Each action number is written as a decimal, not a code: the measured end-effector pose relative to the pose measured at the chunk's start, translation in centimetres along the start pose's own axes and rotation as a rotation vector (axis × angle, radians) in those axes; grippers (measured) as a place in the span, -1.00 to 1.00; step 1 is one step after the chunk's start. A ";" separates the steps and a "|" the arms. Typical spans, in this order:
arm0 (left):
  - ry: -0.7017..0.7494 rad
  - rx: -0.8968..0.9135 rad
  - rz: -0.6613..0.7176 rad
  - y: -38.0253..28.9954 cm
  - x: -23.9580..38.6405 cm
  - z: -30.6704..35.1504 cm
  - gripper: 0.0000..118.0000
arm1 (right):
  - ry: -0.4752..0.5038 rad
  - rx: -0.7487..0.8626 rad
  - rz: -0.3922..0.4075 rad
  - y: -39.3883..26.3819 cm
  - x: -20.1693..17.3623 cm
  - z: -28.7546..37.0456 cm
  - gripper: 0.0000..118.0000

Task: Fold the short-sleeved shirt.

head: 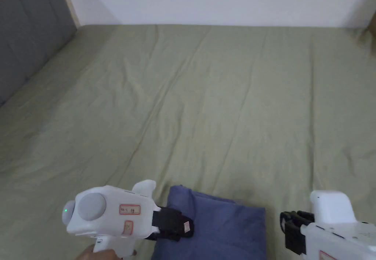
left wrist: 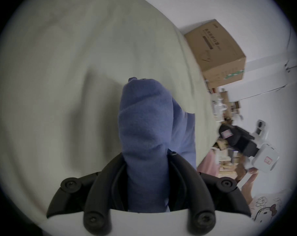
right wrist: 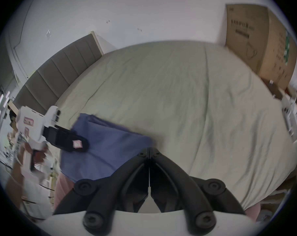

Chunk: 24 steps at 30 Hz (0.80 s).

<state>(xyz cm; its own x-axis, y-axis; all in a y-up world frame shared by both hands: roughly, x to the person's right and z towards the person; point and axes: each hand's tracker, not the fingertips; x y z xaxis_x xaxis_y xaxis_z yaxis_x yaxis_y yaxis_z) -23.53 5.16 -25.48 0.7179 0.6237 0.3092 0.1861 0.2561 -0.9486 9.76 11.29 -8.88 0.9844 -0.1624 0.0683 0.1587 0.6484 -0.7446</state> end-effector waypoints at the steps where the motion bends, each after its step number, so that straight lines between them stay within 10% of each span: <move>1: 0.067 0.012 -0.011 0.7 -1.5 1.7 -0.52 | -0.011 0.029 0.021 0.1 -0.4 0.3 -1.00; 17: 1.329 -0.039 -0.169 8.7 -15.9 16.1 -0.47 | -0.018 0.026 -0.028 0.5 -1.4 -0.9 -1.00; 21: 1.392 -0.010 -0.189 8.3 -16.1 17.0 0.67 | -0.026 0.007 -0.021 0.6 -1.4 -1.1 -1.00; 24: 1.287 0.108 -0.120 7.7 -14.7 18.1 0.73 | -0.032 0.004 -0.030 0.8 -1.3 -1.3 -1.00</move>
<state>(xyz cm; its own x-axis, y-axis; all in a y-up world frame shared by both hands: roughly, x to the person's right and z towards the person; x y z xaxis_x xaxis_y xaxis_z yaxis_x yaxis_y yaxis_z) -44.81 11.38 -36.14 0.8367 -0.5456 0.0476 0.2827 0.3557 -0.8908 8.47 11.05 -10.38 0.9811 -0.1578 0.1121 0.1884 0.6463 -0.7394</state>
